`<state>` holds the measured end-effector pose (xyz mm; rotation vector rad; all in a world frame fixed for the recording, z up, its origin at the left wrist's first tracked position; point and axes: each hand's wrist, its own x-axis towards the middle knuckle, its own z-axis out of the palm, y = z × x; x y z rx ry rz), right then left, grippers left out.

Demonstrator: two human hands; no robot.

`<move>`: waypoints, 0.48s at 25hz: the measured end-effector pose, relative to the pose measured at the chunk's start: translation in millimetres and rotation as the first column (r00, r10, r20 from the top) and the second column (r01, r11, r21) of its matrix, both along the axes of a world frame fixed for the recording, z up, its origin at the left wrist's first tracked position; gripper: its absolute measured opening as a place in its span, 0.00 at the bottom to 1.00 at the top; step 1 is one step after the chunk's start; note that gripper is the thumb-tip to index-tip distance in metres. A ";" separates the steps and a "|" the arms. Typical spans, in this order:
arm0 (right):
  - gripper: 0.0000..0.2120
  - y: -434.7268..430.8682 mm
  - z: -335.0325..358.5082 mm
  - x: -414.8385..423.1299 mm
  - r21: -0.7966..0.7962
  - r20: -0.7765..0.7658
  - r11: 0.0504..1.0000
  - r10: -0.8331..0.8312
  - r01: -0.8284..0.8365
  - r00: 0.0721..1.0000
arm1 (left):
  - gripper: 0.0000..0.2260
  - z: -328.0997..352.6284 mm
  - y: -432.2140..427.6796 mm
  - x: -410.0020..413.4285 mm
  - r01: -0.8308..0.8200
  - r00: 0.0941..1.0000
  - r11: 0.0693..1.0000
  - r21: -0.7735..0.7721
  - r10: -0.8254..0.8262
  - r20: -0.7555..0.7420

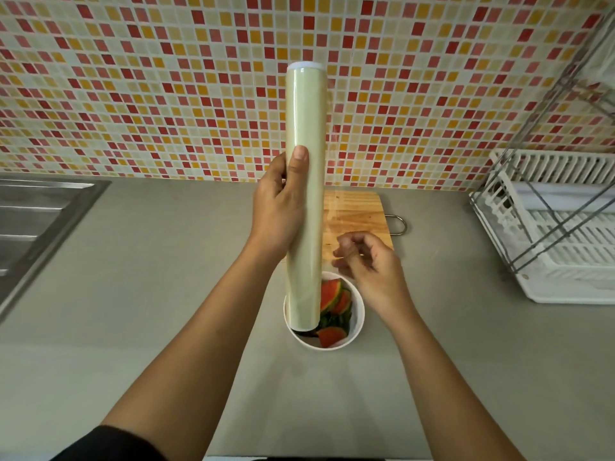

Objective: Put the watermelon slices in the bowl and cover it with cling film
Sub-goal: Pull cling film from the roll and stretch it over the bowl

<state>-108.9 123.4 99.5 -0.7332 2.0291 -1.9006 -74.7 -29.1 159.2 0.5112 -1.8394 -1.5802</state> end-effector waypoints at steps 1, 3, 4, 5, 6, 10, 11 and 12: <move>0.08 1.4 -2.3 3.5 0.002 0.058 0.999 0.050 -0.050 0.997 | 0.18 1.1 -0.6 -1.1 -0.007 1.000 1.000 -0.005 0.007 -0.002; 0.06 2.4 -8.7 11.2 0.074 0.044 0.991 0.110 -0.113 0.993 | 0.19 1.9 -0.1 -3.4 -0.021 1.000 1.000 -0.015 0.021 0.000; 0.04 2.3 -12.1 13.9 0.081 0.045 0.989 0.117 -0.121 0.992 | 0.20 1.3 0.6 -4.5 -0.033 0.999 0.999 -0.019 0.033 0.010; 0.03 1.4 -14.1 16.3 0.065 0.074 0.990 0.119 -0.124 0.990 | 0.20 0.0 1.4 -5.7 -0.049 0.999 0.999 -0.015 0.050 0.021; 0.04 0.2 -16.3 18.3 0.029 0.120 0.991 0.124 -0.129 0.985 | 0.21 -1.4 1.5 -6.8 -0.068 0.997 0.998 -0.001 0.068 0.033; 0.04 -4.7 -20.7 25.4 -0.051 0.226 0.986 0.163 -0.156 0.960 | 0.21 -4.8 0.3 -8.8 -0.082 0.995 0.993 0.091 0.077 0.057; 0.04 -5.7 -20.7 27.2 -0.063 0.220 0.987 0.158 -0.147 0.963 | 0.20 -4.4 0.1 -7.9 -0.059 0.997 0.994 0.097 0.054 0.051; 0.04 -6.6 -21.7 27.8 -0.082 0.210 0.988 0.145 -0.130 0.967 | 0.19 -3.1 -0.3 -6.4 -0.028 0.999 0.995 0.093 0.024 0.041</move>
